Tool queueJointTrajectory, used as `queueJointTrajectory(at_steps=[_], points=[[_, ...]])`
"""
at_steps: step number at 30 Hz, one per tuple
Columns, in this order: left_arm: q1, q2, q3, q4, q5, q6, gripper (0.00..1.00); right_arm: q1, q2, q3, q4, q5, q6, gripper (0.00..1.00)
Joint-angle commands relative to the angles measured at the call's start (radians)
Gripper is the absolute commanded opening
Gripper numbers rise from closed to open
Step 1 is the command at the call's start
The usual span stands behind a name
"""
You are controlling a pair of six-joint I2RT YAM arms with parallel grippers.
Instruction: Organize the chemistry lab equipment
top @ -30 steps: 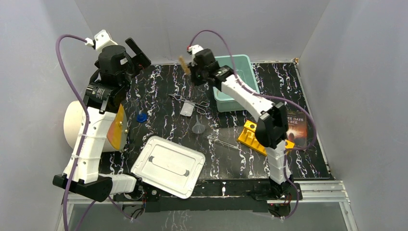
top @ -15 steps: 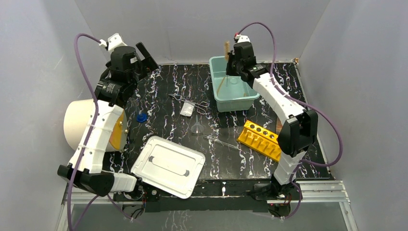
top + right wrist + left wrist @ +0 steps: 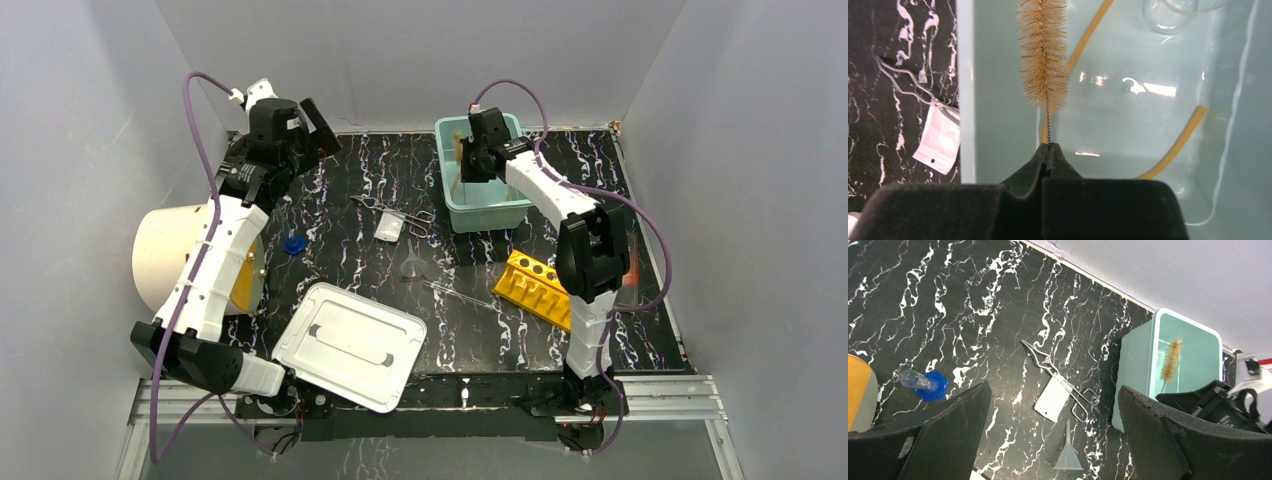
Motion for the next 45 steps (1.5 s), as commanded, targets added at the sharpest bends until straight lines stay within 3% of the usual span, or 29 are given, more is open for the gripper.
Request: queueJointTrajectory(at_steps=[1,11,17,22,37,45], points=[[0.006,0.003,0.021,-0.036,0.035,-0.023,0.98,-0.003,0.036,0.053,0.005,-0.058,-0.002,0.0],[0.006,0.022,0.04,-0.026,0.041,-0.018,0.98,-0.004,0.182,0.143,-0.028,-0.109,-0.025,0.05],[0.005,0.031,0.036,-0.021,0.044,-0.014,0.98,-0.004,0.179,0.187,-0.061,-0.095,-0.016,0.28],[0.006,0.04,0.035,-0.012,0.062,-0.029,0.98,-0.004,0.122,0.198,-0.079,-0.091,-0.01,0.4],[0.006,0.107,-0.107,-0.035,0.151,-0.08,0.98,-0.003,-0.138,0.034,0.002,-0.137,-0.016,0.49],[0.005,0.313,-0.122,-0.035,0.385,-0.093,0.76,-0.003,-0.215,-0.041,0.039,-0.235,-0.014,0.49]])
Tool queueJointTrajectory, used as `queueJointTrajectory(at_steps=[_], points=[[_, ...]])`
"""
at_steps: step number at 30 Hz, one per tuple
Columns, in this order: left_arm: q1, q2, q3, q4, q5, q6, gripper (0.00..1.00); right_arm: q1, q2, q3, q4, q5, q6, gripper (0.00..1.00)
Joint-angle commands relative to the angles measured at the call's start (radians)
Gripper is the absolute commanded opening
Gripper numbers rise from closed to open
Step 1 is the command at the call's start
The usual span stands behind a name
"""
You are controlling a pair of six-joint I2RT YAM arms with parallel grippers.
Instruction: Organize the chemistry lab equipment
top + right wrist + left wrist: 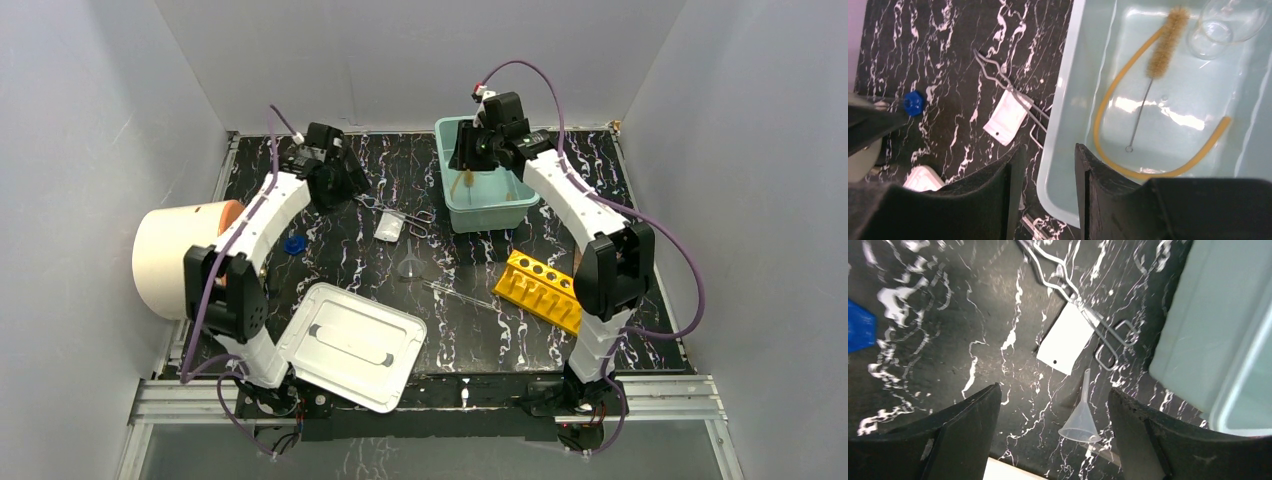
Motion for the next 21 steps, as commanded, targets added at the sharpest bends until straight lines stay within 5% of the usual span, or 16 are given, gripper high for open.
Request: queueJointTrajectory(at_steps=[1,10,16,21], points=[[0.004,0.102,0.017,-0.017,0.154,-0.008,0.73,-0.001,-0.093,-0.092,0.077,-0.071,-0.005,0.49],[0.004,0.339,0.057,0.066,0.306,0.034,0.62,0.001,-0.184,-0.185,0.145,-0.17,-0.019,0.5],[0.005,0.421,0.119,0.053,0.311,0.184,0.61,0.006,-0.177,-0.164,0.111,-0.174,-0.046,0.5],[0.007,0.435,0.107,-0.03,0.232,0.142,0.61,0.015,-0.16,-0.135,0.089,-0.164,-0.087,0.51]])
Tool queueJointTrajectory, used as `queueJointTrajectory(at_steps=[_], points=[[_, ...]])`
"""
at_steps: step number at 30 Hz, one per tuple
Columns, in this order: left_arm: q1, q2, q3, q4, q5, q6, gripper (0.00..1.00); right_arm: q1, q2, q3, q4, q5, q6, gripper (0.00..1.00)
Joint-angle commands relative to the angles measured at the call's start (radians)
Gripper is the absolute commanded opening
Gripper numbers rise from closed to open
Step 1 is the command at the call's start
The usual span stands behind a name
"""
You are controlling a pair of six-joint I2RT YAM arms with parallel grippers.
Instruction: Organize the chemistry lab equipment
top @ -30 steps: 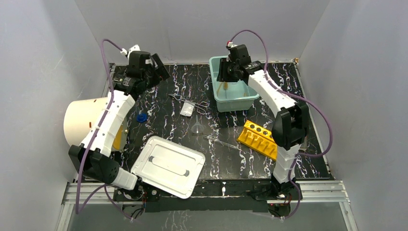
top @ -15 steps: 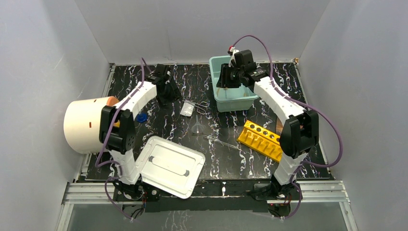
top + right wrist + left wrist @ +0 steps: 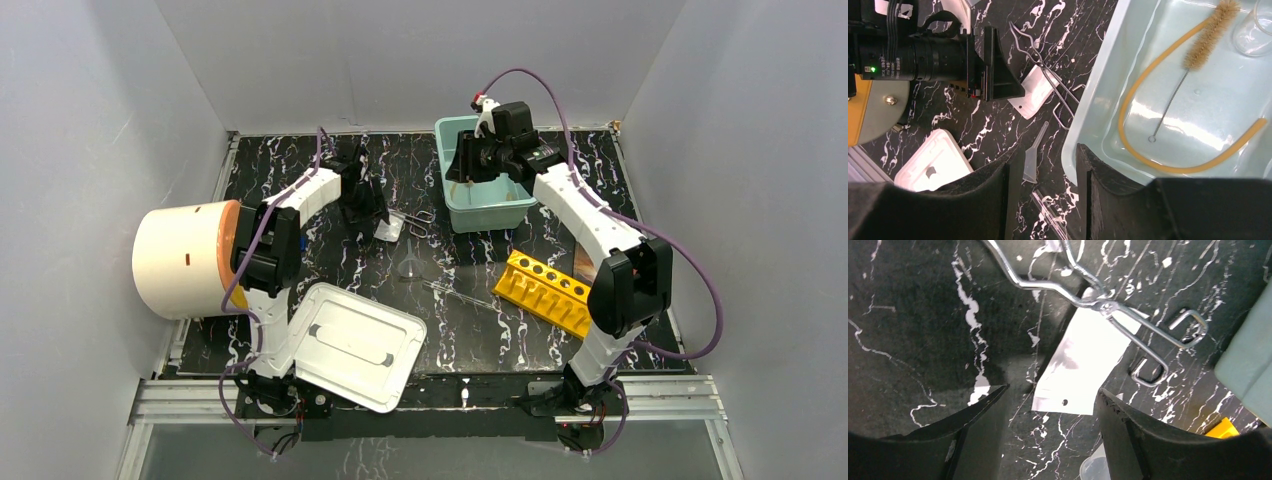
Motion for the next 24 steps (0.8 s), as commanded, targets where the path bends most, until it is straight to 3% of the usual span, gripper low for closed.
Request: queueJointTrajectory(at_steps=[1,5,10,18,20,24], points=[[0.008,-0.016,0.01,-0.102,-0.051,-0.019,0.62,0.011,-0.017,0.055,0.012,-0.01,-0.048,0.51],[0.009,-0.036,-0.033,-0.075,0.016,-0.127,0.6,0.016,-0.022,0.063,0.023,-0.001,-0.056,0.51],[0.011,-0.037,-0.088,-0.018,0.052,-0.261,0.46,0.02,-0.021,0.068,0.042,-0.023,-0.079,0.51],[0.012,-0.075,-0.235,0.14,0.029,-0.325,0.38,0.031,-0.018,0.088,0.032,-0.032,-0.096,0.51],[0.011,-0.081,-0.273,0.183,0.034,-0.337,0.32,0.032,-0.023,0.089,0.029,-0.021,-0.099,0.51],[0.011,-0.09,-0.3,0.225,0.011,-0.335,0.11,0.033,-0.026,0.091,0.027,-0.025,-0.118,0.52]])
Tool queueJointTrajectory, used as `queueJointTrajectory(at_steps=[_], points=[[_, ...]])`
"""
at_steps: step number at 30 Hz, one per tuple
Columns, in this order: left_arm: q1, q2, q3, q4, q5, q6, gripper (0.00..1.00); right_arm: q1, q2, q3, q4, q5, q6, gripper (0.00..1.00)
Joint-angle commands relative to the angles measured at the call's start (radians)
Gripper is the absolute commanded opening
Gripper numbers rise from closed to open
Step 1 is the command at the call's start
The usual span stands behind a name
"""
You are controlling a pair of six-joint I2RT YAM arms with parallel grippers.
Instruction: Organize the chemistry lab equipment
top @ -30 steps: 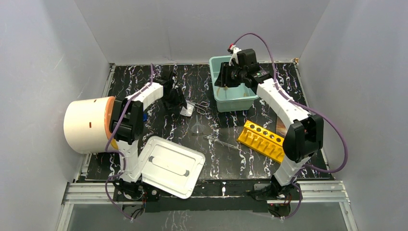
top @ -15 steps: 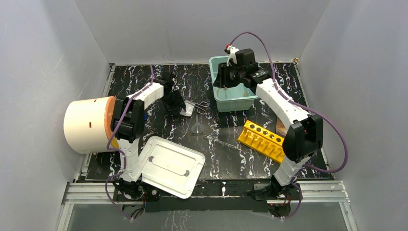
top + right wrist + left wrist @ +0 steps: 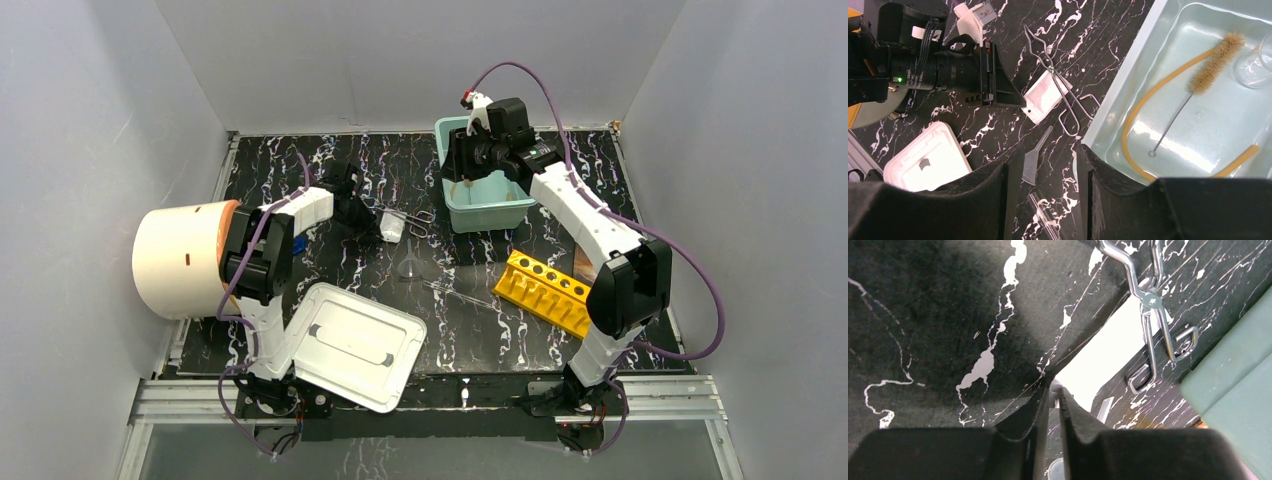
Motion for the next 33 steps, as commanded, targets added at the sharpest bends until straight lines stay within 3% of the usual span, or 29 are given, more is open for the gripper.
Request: queueJointTrajectory(at_steps=[1,3,8,20,30,31,33], points=[[-0.003,-0.01,-0.041,0.036,-0.046,0.002,0.08,0.005,-0.026,0.054,0.026,-0.003,-0.032,0.52],[-0.001,-0.012,-0.014,0.04,-0.057,0.045,0.0,0.005,-0.026,0.054,0.028,0.005,-0.033,0.52],[0.001,-0.045,0.053,-0.012,-0.12,0.113,0.0,0.006,-0.024,0.06,0.027,-0.001,-0.034,0.52],[0.001,-0.239,-0.019,-0.156,-0.091,0.251,0.0,0.015,-0.007,0.038,0.073,-0.071,0.038,0.51],[0.003,-0.392,0.101,-0.265,-0.054,0.211,0.0,0.018,-0.009,-0.013,0.14,-0.151,0.219,0.49],[0.003,-0.398,0.12,-0.258,-0.044,0.204,0.0,0.018,-0.009,-0.009,0.144,-0.152,0.239,0.5],[0.006,-0.41,0.159,-0.235,-0.013,0.188,0.0,0.016,-0.014,-0.014,0.175,-0.149,0.3,0.61]])
